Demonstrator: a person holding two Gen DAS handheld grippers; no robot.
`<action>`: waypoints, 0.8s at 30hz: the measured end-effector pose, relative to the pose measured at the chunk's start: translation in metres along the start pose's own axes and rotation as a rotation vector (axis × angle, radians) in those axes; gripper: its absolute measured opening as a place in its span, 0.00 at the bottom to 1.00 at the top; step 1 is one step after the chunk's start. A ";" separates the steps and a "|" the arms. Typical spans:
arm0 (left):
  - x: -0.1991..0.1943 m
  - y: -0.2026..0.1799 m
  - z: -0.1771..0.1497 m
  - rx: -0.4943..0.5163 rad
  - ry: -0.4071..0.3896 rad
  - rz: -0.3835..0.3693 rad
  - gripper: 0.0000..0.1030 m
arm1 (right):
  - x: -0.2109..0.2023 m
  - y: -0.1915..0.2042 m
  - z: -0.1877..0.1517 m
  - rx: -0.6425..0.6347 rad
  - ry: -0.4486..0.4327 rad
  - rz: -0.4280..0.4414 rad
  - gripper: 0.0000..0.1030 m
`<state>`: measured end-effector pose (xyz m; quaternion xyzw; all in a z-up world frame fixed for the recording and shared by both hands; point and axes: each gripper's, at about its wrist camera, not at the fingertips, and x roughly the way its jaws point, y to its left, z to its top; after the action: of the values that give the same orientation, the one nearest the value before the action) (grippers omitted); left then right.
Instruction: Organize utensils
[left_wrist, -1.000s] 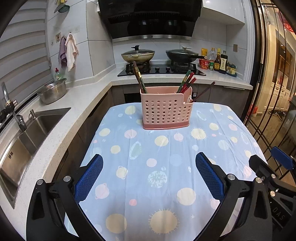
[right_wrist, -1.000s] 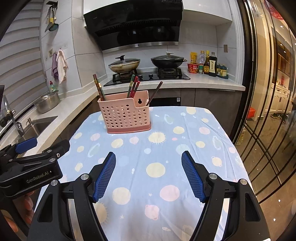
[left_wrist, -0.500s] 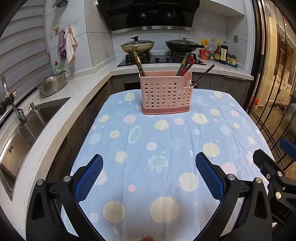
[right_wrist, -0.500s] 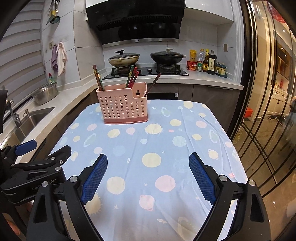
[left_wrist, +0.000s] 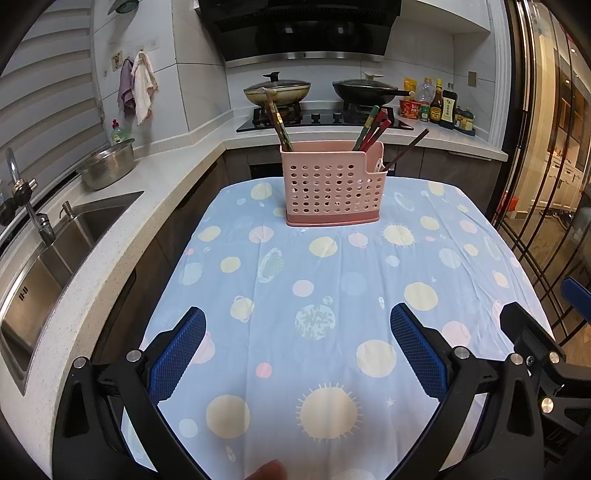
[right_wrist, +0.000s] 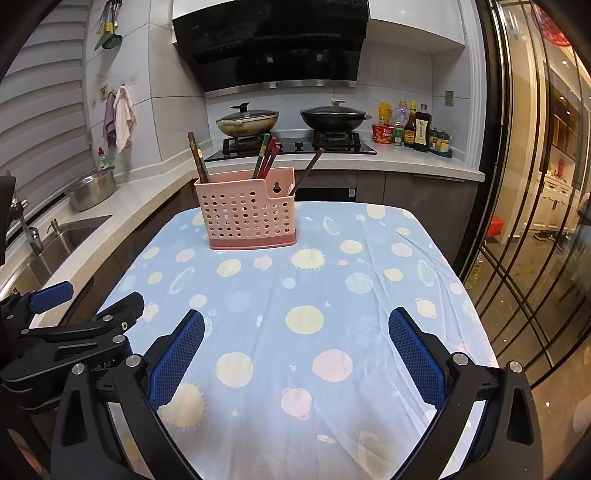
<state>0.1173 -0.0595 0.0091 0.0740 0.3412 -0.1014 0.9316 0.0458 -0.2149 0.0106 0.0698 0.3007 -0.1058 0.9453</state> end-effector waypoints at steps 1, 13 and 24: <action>-0.001 0.000 0.000 -0.002 -0.002 0.002 0.93 | 0.000 0.000 0.000 -0.001 -0.001 0.000 0.94; -0.006 0.001 0.000 -0.012 -0.010 0.027 0.93 | -0.001 0.001 -0.001 0.001 0.001 0.004 0.94; -0.006 0.001 0.000 0.001 -0.010 0.037 0.93 | -0.001 0.003 -0.001 0.000 0.003 0.004 0.94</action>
<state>0.1131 -0.0578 0.0133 0.0804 0.3350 -0.0847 0.9350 0.0453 -0.2119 0.0107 0.0707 0.3017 -0.1038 0.9451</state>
